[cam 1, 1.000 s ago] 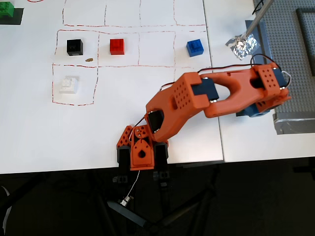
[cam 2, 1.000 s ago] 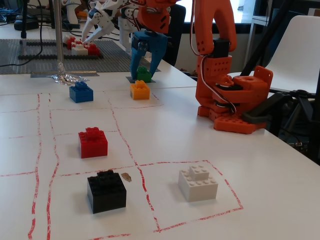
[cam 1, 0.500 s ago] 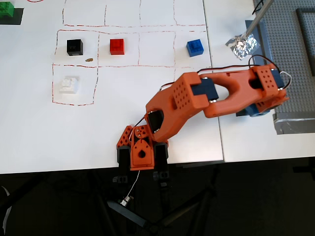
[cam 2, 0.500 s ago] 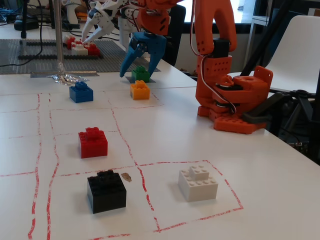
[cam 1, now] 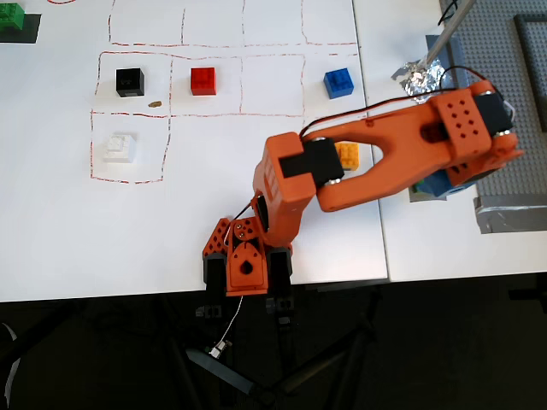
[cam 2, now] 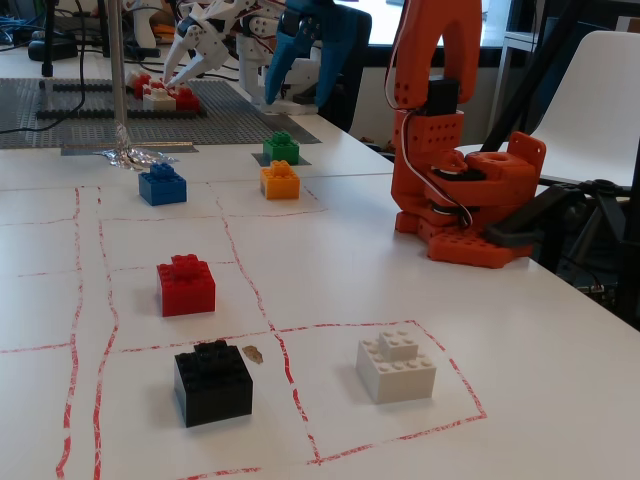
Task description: Grab the block and put it in the grey marker
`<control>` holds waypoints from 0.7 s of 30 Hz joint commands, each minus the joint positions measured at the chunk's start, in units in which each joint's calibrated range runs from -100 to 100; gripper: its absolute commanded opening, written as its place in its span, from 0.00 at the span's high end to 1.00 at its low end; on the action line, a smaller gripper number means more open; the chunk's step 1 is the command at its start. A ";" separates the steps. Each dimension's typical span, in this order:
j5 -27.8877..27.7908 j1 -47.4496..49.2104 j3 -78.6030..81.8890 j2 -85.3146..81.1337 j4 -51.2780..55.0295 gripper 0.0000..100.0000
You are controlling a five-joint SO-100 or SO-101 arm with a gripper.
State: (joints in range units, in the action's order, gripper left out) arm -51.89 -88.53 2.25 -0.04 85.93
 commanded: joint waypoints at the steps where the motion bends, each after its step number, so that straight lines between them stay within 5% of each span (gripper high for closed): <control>1: 1.86 6.36 4.64 -13.70 1.58 0.76; 14: 25.20 50.64 28.84 -34.55 2.80 0.96; 21: 39.66 74.11 33.38 -38.09 -5.36 1.00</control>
State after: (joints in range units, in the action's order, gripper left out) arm -17.36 -20.94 37.15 -32.36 84.41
